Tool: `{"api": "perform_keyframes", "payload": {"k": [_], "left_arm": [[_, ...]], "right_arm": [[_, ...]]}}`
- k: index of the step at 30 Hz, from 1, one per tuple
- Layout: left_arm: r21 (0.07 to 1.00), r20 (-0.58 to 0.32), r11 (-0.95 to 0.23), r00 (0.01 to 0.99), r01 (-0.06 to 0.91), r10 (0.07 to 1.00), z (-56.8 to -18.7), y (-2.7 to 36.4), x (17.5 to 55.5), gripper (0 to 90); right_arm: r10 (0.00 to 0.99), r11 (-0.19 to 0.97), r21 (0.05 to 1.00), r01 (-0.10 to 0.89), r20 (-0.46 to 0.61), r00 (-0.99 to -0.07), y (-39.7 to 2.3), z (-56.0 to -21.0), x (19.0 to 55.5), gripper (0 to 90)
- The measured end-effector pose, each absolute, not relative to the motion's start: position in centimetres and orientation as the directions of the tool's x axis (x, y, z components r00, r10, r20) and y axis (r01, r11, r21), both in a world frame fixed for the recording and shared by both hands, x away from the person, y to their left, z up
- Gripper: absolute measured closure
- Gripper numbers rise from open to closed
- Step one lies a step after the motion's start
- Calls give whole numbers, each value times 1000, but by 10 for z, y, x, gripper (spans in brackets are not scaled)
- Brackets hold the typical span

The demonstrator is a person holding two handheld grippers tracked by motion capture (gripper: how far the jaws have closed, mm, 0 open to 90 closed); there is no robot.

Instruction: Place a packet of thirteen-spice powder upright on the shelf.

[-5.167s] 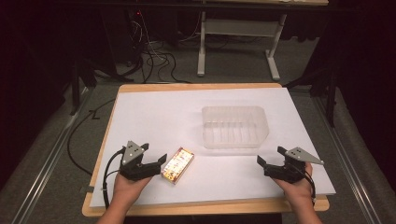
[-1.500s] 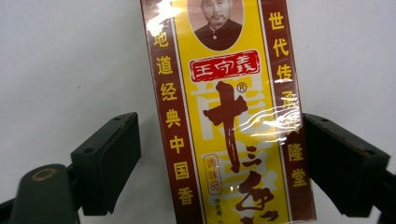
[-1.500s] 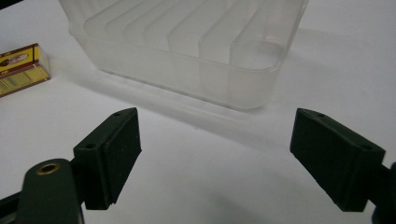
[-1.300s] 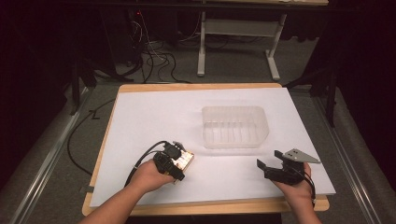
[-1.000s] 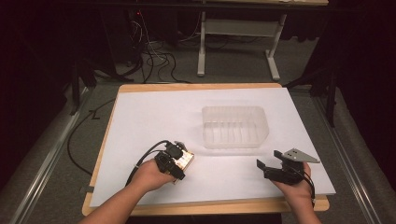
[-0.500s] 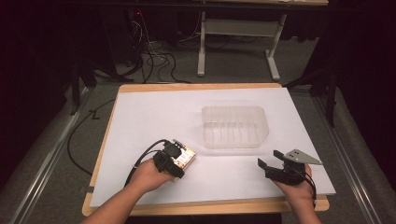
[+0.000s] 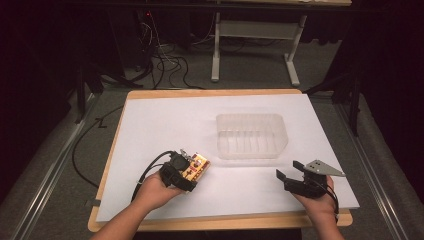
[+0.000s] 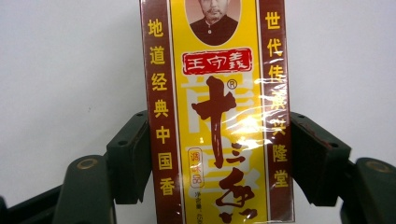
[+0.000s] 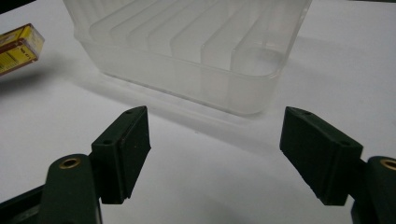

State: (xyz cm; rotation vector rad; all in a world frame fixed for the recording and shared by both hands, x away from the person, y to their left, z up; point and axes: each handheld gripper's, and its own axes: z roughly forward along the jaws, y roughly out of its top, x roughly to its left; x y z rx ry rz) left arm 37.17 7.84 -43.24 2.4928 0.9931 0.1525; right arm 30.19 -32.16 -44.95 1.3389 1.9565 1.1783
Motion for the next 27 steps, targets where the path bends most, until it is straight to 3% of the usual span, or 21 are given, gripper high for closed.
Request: {"api": "perform_keyframes", "payload": {"k": [27], "left_arm": [[731, -98, -440, 718, 521, 689, -428, 80, 350, 317]], "right_arm": [[913, 119, 878, 464, 86, -398, -323, -447, 300, 260]]}}
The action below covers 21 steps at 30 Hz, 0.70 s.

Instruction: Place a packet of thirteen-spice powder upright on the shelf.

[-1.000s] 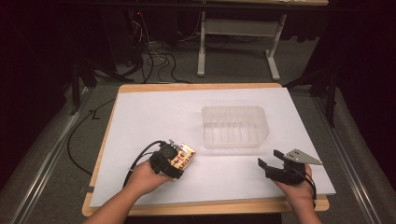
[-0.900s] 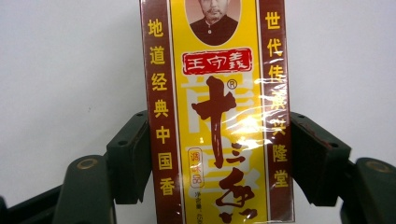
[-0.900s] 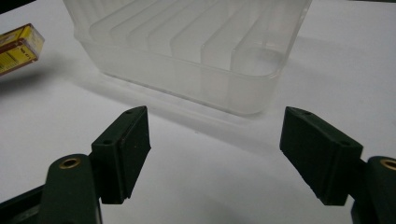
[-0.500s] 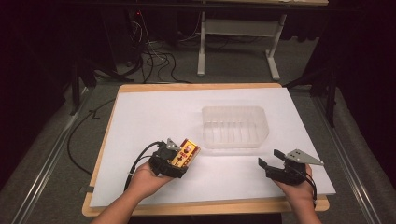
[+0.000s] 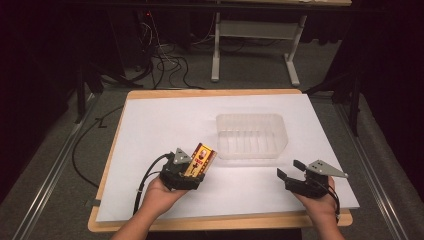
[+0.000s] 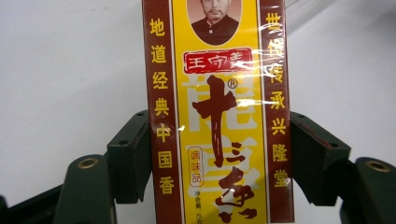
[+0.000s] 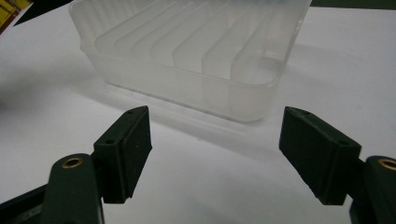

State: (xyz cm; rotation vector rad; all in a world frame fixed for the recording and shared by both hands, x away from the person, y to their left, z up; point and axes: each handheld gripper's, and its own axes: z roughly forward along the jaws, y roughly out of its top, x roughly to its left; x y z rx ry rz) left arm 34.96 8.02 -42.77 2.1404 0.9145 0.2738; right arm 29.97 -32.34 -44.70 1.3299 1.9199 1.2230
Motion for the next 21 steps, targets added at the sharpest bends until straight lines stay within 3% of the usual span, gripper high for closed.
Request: {"api": "perform_keyframes", "payload": {"k": [21], "left_arm": [[861, -19, -366, 740, 354, 672, -435, 81, 326, 318]], "right_arm": [[893, 148, 904, 400, 52, -448, -301, -436, 294, 261]]}}
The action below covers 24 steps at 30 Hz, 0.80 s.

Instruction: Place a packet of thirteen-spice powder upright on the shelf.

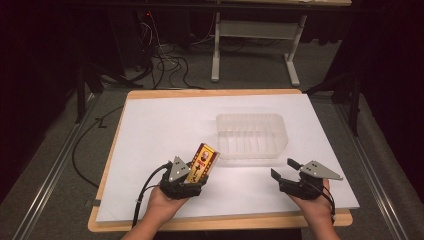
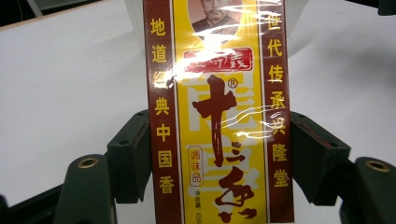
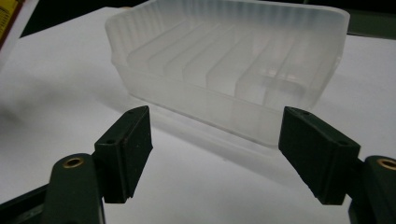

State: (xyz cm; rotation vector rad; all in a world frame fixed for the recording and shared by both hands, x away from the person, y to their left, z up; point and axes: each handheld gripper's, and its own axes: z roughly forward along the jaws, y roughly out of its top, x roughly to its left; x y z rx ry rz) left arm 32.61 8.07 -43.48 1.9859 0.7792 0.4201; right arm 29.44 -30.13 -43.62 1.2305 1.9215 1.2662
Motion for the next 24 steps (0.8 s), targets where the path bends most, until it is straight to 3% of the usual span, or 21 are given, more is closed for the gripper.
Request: {"api": "perform_keyframes", "payload": {"k": [17, 24], "left_arm": [[882, 2, -353, 746, 313, 666, -438, 69, 323, 318], [881, 22, -369, 755, 295, 655, -441, 57, 317, 319]], "right_arm": [[869, 88, 927, 364, 107, -484, -261, -400, 326, 243], [837, 77, 927, 367, 140, -529, -246, -403, 323, 217]]}}
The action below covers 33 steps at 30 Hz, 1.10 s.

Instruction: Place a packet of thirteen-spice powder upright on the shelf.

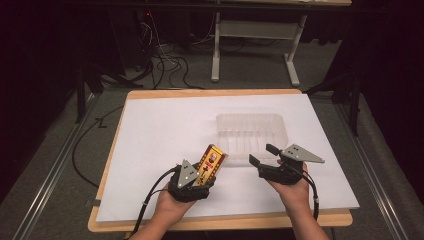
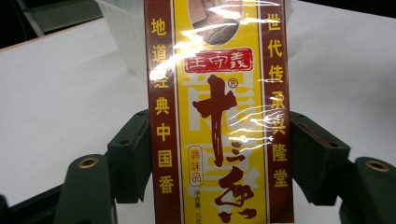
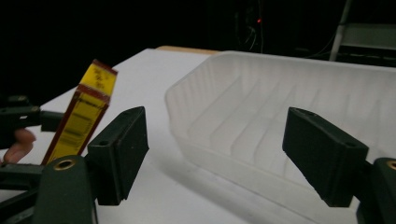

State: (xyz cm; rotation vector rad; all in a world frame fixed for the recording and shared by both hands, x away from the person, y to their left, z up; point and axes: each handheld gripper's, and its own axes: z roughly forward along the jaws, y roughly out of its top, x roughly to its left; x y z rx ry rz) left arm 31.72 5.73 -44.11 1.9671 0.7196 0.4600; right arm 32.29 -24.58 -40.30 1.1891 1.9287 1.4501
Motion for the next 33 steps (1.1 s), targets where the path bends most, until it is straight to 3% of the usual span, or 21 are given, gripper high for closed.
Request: {"api": "perform_keyframes", "payload": {"k": [17, 33], "left_arm": [[884, 29, -382, 783, 271, 622, -446, 29, 303, 318], [892, 32, -374, 790, 253, 612, -447, 20, 298, 319]], "right_arm": [[779, 53, 914, 403, 215, -589, -219, -407, 306, 157], [728, 37, 880, 473, 301, -616, -199, -419, 311, 297]]}}
